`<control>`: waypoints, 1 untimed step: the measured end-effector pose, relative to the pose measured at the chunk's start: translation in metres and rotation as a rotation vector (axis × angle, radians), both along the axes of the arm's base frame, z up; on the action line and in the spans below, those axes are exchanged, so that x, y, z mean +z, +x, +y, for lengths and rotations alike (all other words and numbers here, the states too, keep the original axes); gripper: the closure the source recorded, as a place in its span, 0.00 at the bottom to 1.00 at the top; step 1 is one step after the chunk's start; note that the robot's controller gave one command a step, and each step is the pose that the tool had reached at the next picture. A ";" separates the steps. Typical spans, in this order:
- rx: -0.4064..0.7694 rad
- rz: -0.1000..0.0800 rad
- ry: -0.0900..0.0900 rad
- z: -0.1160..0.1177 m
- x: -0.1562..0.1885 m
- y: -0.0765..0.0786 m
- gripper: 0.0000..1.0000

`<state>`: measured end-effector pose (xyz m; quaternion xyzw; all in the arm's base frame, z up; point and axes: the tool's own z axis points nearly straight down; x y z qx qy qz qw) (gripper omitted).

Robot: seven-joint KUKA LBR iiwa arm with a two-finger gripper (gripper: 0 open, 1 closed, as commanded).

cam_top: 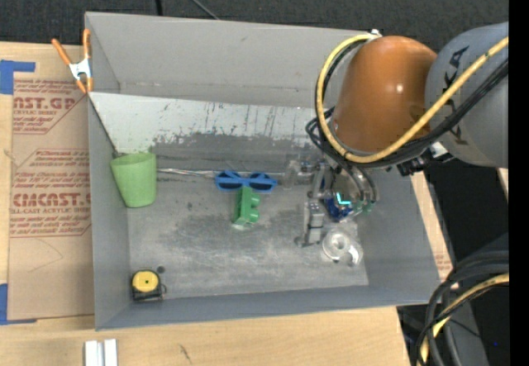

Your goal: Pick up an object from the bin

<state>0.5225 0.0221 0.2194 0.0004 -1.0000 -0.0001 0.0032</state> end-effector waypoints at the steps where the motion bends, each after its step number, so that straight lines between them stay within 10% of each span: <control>1: -0.041 0.003 0.000 0.019 -0.112 -0.027 0.00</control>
Offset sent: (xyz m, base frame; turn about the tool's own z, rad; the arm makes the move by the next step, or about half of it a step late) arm -0.0243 0.0178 -0.1066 0.0424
